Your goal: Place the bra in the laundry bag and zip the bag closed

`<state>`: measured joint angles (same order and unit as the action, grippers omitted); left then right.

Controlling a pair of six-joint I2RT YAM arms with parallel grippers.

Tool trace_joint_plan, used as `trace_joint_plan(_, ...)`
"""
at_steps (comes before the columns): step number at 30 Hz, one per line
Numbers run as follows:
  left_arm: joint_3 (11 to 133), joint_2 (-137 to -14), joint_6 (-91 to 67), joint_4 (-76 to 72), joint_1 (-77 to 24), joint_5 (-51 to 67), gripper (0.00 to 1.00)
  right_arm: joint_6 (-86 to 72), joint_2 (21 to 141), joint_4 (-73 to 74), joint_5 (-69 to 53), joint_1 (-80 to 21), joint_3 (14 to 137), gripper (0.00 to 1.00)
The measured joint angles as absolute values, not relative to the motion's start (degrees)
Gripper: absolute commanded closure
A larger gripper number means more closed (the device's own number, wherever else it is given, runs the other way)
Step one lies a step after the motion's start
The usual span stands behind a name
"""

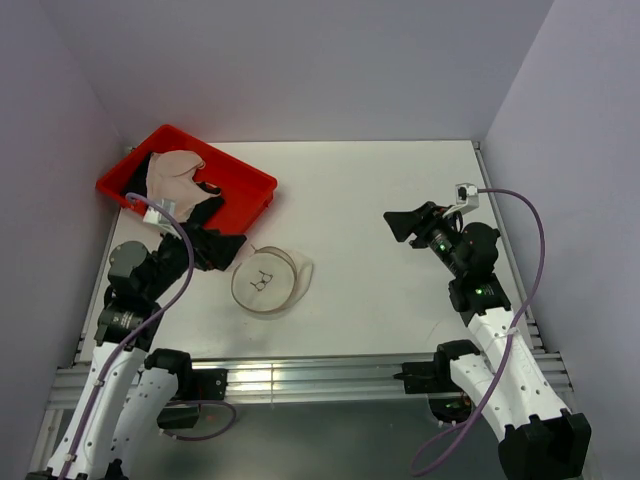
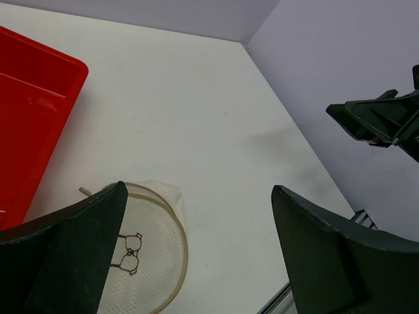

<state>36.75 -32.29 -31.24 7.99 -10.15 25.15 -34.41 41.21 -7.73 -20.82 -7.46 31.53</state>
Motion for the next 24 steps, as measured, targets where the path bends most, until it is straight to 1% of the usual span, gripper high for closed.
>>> trace_joint_plan(7,36.73,-32.58,-33.47,9.54,-10.15,24.56,0.01,-33.87,41.43,-7.70,-21.91,-7.90,31.73,0.32)
trace_joint_plan(9,36.10,-33.01,-34.98,9.26,-10.15,24.93,0.01,-33.52,41.95,-7.68,-22.26,-8.36,31.90,0.36)
trace_joint_plan(10,35.66,-33.17,-35.51,9.30,-10.15,25.12,0.01,-33.32,42.22,-7.68,-22.37,-8.56,31.97,0.38)
trace_joint_plan(11,35.16,-33.19,-36.05,9.30,-10.15,25.19,0.01,-33.15,42.76,-7.64,-22.57,-8.86,32.10,0.46)
trace_joint_plan(13,34.33,-33.30,-37.19,9.41,-10.15,25.15,0.01,-32.71,44.01,-7.27,-22.74,-9.54,32.69,0.51)
trace_joint_plan(14,33.95,-33.43,-37.63,9.45,-10.15,25.04,0.01,-32.34,45.08,-7.01,-22.79,-10.24,33.19,0.61)
trace_joint_plan(15,33.74,-33.65,-38.30,9.80,-10.15,24.73,0.03,-31.81,46.15,-6.55,-22.83,-11.05,33.89,0.64)
trace_joint_plan(16,33.61,-33.74,-38.79,10.37,-10.15,24.23,0.05,-31.55,47.20,-6.17,-22.76,-12.08,34.57,0.65)
trace_joint_plan(18,33.21,-34.00,-39.79,11.44,-10.15,23.11,0.10,-30.30,49.87,-5.15,-21.65,-15.29,36.12,0.65)
trace_joint_plan(19,32.93,-34.02,-40.27,12.32,-10.15,22.37,0.12,-29.41,51.92,-4.56,-20.95,-17.87,37.21,0.63)
trace_joint_plan(21,32.21,-33.95,-41.52,14.28,-10.15,20.67,0.14,-27.88,55.77,-3.40,-19.53,-22.11,39.18,0.60)
trace_joint_plan(22,31.88,-33.85,-42.02,15.38,-10.15,19.75,0.18,-27.20,57.67,-2.98,-18.81,-23.88,40.18,0.55)
trace_joint_plan(24,31.09,-33.36,-43.31,17.19,-10.15,17.61,0.22,-26.17,62.00,-2.59,-17.58,-27.68,41.89,0.48)
